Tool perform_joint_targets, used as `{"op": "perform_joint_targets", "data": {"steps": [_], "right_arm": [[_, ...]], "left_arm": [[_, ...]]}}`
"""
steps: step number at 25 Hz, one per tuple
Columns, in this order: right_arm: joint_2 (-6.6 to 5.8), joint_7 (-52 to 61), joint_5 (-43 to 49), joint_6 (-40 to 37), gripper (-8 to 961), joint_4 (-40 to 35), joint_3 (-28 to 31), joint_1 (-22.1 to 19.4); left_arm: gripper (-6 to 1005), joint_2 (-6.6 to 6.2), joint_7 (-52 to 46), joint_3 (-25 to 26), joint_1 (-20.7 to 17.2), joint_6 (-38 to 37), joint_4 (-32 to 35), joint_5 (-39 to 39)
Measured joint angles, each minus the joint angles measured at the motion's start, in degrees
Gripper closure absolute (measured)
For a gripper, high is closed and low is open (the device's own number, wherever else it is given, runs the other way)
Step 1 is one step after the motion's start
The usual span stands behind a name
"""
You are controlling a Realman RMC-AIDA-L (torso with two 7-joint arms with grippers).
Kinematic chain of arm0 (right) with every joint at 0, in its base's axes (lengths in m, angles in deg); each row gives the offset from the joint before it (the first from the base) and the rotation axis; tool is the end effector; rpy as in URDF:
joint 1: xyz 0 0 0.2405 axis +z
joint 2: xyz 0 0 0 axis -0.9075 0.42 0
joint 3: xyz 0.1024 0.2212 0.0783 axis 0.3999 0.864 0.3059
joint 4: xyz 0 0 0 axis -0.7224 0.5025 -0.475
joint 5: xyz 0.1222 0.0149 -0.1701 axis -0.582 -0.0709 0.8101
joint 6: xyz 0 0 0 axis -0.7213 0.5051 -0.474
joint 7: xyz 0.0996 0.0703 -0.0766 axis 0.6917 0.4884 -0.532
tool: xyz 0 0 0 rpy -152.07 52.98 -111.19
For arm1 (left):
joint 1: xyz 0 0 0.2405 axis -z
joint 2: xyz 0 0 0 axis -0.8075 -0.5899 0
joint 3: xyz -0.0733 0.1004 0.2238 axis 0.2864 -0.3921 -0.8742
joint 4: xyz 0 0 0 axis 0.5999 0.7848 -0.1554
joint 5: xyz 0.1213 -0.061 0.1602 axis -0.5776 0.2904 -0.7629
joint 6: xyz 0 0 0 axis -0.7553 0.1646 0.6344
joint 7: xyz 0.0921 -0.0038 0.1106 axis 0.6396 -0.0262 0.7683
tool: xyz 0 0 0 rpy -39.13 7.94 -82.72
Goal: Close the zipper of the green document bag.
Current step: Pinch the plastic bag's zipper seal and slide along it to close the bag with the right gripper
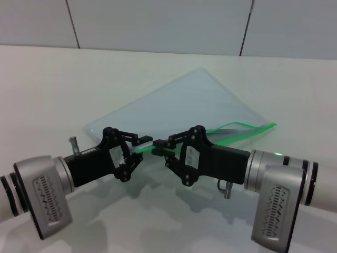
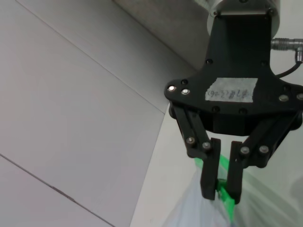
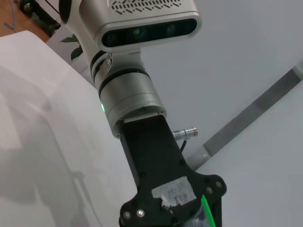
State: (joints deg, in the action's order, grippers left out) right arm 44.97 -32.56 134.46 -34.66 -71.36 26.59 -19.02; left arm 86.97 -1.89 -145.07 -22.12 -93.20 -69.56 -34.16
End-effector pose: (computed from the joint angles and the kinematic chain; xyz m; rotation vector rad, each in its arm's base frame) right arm 0.1907 0.3188 -0.1332 -2.4280 -0.8445 0.5625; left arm -0.2986 0.3025 -0.0569 -2.2668 0.6906 -0.3399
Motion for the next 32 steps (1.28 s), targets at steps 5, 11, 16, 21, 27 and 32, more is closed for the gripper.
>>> {"op": "perform_joint_targets", "data": {"steps": [5,11,16,21,27,32], "right_arm": [[0.00,-2.1,0.0,0.2,871,0.4,0.0,-0.1],[0.00,-5.7,-0.2,3.9,874,2.5,0.2,-0.1],[0.00,-7.0,-0.3,4.1,876,2.9,1.6,-1.0],[-0.09,-7.4,-0.3,4.2,876,2.8,3.0,-1.8],[-0.19,-8.9,-0.3,4.4,876,2.5,5.7,-3.6],[-0.33,-9.6,-0.3,5.0,876,2.3,8.0,-4.5]], "left_arm": [[945,0.00,0.2,0.0,-0.1,-0.4,0.0,0.0],[945,-0.01,0.2,-0.1,-0.2,-0.4,0.0,0.0],[944,-0.03,0.2,-0.1,-0.4,-0.5,0.0,-0.2],[944,-0.06,0.2,-0.1,-0.7,-0.5,0.0,-0.5],[944,-0.09,0.2,-0.1,-0.8,-0.6,0.0,-0.6],[944,-0.10,0.3,-0.1,-0.9,-0.8,0.0,-0.6]]}}
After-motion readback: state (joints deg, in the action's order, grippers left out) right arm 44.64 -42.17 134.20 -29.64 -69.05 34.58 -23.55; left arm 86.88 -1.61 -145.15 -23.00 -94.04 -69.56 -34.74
